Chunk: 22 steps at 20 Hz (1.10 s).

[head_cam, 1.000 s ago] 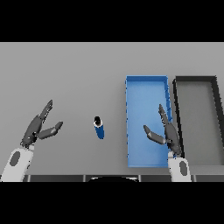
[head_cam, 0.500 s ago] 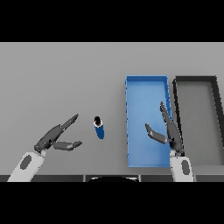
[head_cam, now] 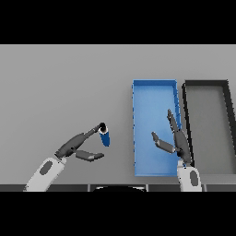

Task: Pick up the blue pipe and place it into the blue bin.

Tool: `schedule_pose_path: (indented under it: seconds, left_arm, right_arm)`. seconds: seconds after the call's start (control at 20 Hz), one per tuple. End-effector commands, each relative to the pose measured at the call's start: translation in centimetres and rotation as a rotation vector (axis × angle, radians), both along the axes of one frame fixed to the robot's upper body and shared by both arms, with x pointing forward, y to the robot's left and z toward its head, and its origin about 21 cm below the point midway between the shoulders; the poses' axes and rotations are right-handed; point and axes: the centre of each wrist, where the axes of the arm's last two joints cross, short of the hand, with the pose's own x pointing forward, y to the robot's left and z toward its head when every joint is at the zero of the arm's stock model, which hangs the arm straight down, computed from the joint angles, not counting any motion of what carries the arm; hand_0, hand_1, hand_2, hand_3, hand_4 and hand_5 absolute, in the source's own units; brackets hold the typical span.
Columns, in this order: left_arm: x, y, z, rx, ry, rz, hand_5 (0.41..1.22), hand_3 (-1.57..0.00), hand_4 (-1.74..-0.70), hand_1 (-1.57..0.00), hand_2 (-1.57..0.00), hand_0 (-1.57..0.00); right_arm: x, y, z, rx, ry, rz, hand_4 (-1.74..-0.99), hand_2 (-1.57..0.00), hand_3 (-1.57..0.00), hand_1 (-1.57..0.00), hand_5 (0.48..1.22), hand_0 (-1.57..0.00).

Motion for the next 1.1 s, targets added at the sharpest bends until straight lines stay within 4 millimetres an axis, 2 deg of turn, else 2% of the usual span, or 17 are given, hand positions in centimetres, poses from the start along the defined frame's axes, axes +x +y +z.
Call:
schedule_pose_path:
  seconds: [0.0,0.15,0.3,0.35,0.5,0.55,0.6,0.65,0.7,0.75,0.8,0.9,1.05]
  left_arm:
    - [0.4,-0.4,-0.1,-0.007,0.001,-0.007,0.447,0.0,-1.11,0.0,0.0,0.0]
    - [1.4,-2.7,-1.1,-0.023,0.053,-0.022,0.448,0.0,-1.12,0.0,0.0,0.0]
    - [1.9,-4.2,-1.9,-0.016,-0.002,-0.024,0.442,0.0,-1.08,0.0,0.0,0.0]
    - [2.3,-4.6,-2.2,-0.019,-0.006,-0.027,0.445,0.0,-1.07,0.0,0.0,0.0]
    - [2.8,-5.8,-2.7,-0.103,0.015,-0.042,0.507,-0.02,-1.11,0.0,-0.02,0.0]
    - [2.9,-5.9,-2.8,-0.139,0.013,-0.039,0.55,-0.1,-1.14,-0.03,-0.11,0.0]
    - [3.1,-6.3,-2.9,-0.17,0.032,-0.024,0.607,-0.26,-1.21,-0.16,-0.29,-0.02]
    - [3.1,-6.7,-3.1,-0.205,0.048,-0.007,0.73,-0.52,-1.25,-0.35,-0.48,-0.19]
    - [3.1,-7.1,-3.2,-0.222,0.066,0.008,0.828,-0.72,-1.35,-0.59,-0.7,-0.44]
    - [2.9,-7.3,-3.3,-0.232,0.054,0.013,0.906,-0.88,-1.42,-0.79,-0.87,-0.67]
    - [2.7,-7.0,-3.5,-0.245,0.047,0.018,0.969,-1.0,-1.48,-0.94,-1.01,-0.85]
    - [2.0,-7.4,-3.4,-0.259,0.043,0.008,1.06,-1.16,-1.57,-1.17,-1.21,-1.11]
    - [1.8,-7.8,-3.2,-0.23,-0.016,0.017,1.139,-1.31,-1.65,-1.37,-1.39,-1.33]
  right_arm:
    - [0.2,-0.3,0.3,-0.009,0.001,-0.007,-1.276,0.0,0.0,0.0,0.613,0.0]
    - [0.3,-0.7,0.1,-0.003,0.016,-0.017,-1.274,0.0,0.0,0.0,0.605,0.0]
    - [-0.2,-0.3,-0.1,-0.004,0.009,-0.013,-1.265,0.0,0.0,0.0,0.597,0.0]
    - [-0.2,-0.7,0.1,-0.004,0.008,-0.015,-1.267,0.0,0.0,0.0,0.598,0.0]
    - [-0.1,-0.8,0.0,0.0,0.008,-0.019,-1.267,0.0,0.0,0.0,0.6,0.0]
    - [-0.1,-0.7,0.0,0.002,0.005,-0.018,-1.266,0.0,0.0,0.0,0.601,0.0]
    - [-0.2,-0.6,-0.3,-0.002,0.008,-0.019,-1.261,0.0,0.0,0.0,0.6,0.0]
    - [0.1,-0.7,-0.3,-0.005,0.017,-0.023,-1.26,0.0,0.0,0.0,0.6,0.0]
    - [0.1,-0.9,-0.3,-0.007,0.013,-0.024,-1.259,0.0,0.0,0.0,0.602,0.0]
    - [0.1,-0.9,0.1,-0.003,-0.008,-0.017,-1.259,0.0,0.0,0.0,0.605,0.0]
    - [0.0,-0.7,-0.3,-0.001,0.007,-0.013,-1.261,0.0,0.0,0.0,0.609,0.0]
    - [0.3,-0.7,0.0,-0.005,0.0,-0.012,-1.259,0.0,0.0,0.0,0.614,0.0]
    - [0.1,-0.7,-0.1,-0.008,0.003,-0.01,-1.255,0.0,0.0,0.0,0.616,0.0]
